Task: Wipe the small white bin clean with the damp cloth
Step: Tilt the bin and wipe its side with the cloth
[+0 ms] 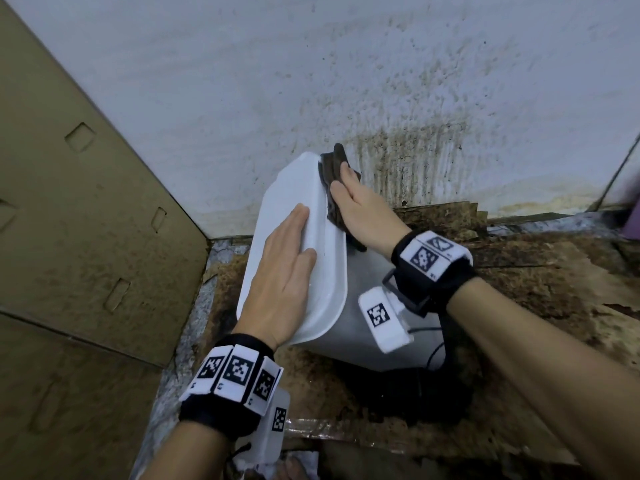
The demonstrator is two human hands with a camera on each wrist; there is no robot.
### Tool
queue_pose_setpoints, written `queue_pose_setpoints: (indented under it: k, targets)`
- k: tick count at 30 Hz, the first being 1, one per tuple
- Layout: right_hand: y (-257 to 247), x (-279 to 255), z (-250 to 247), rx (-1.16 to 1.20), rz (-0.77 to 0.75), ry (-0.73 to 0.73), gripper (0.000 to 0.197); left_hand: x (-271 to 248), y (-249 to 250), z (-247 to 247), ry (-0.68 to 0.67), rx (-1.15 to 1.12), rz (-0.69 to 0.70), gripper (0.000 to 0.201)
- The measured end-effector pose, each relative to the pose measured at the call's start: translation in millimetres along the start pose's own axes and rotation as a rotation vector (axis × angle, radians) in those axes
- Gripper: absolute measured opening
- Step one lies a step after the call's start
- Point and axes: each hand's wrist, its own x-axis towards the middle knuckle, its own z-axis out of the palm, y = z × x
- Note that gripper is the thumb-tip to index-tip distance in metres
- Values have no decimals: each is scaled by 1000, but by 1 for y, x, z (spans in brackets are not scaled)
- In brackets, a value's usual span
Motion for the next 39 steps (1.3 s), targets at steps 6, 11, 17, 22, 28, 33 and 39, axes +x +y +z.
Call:
queue_pose_setpoints:
  k: [6,11,17,22,28,33,39]
  targets:
    - [11,39,-13,12,3,-6,58,-1,2,1,-4,-5,0,61]
    - [16,30,-13,-36,-45,42,53,-1,5,2,9,28,25,61]
    - [17,-30,14,75,-78,47,57,1,1,2,21,32,31,60]
    - [1,-103,56,188,-29,183,55,-1,-3,1,30,27,39,59]
    - [-9,-110,66,170,-7,213,56,-1,-5,-1,25,11,22,59]
    - [-2,-53,37,88,25,96,59,-1,-5,-2,22,15,18,60]
    - [7,-10,12,68,37,7,63,2,-1,0,18,29,40,61]
